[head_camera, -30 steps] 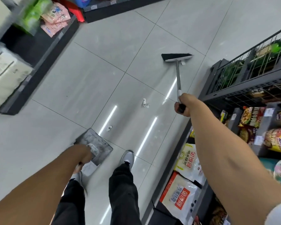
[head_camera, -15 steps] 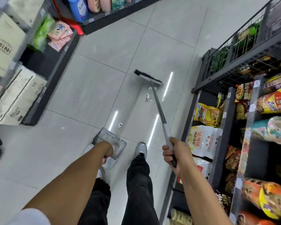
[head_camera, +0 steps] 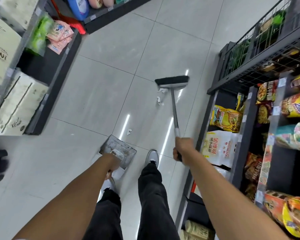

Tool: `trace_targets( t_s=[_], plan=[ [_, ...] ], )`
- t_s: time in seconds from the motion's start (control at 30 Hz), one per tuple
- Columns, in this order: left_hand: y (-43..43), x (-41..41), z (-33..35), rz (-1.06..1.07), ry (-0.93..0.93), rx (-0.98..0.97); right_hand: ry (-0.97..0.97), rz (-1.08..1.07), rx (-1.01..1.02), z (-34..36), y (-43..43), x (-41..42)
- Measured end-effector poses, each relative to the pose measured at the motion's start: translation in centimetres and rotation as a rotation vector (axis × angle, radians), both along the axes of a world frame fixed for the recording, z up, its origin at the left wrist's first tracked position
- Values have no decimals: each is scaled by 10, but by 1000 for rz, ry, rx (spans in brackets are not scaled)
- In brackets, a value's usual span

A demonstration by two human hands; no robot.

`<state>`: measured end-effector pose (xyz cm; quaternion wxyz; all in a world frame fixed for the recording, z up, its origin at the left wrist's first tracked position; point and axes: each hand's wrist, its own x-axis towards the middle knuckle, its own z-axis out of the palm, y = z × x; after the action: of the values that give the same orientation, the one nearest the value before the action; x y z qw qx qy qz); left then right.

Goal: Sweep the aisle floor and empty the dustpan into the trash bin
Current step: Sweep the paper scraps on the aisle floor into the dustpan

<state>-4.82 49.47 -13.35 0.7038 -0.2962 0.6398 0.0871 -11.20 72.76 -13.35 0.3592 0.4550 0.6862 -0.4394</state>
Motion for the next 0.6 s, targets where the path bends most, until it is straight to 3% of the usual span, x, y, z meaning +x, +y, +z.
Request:
trace_targets(
  t_s=[0.13, 0.3, 0.37, 0.43, 0.6],
  plan=[
    [10, -24, 2, -85, -119, 66, -124, -70, -99, 44, -25, 108],
    [13, -45, 12, 74, -43, 20, -72, -214, -204, 132, -6, 88],
    [5, -39, 8, 42, 28, 53, 6, -104, -155, 144, 0, 64],
    [-7, -31, 2, -1, -23, 94, 78, 81, -16, 134, 1, 41],
    [-25, 8, -4, -61, -86, 112, 130, 753, 473, 90, 2, -18]
  ],
)
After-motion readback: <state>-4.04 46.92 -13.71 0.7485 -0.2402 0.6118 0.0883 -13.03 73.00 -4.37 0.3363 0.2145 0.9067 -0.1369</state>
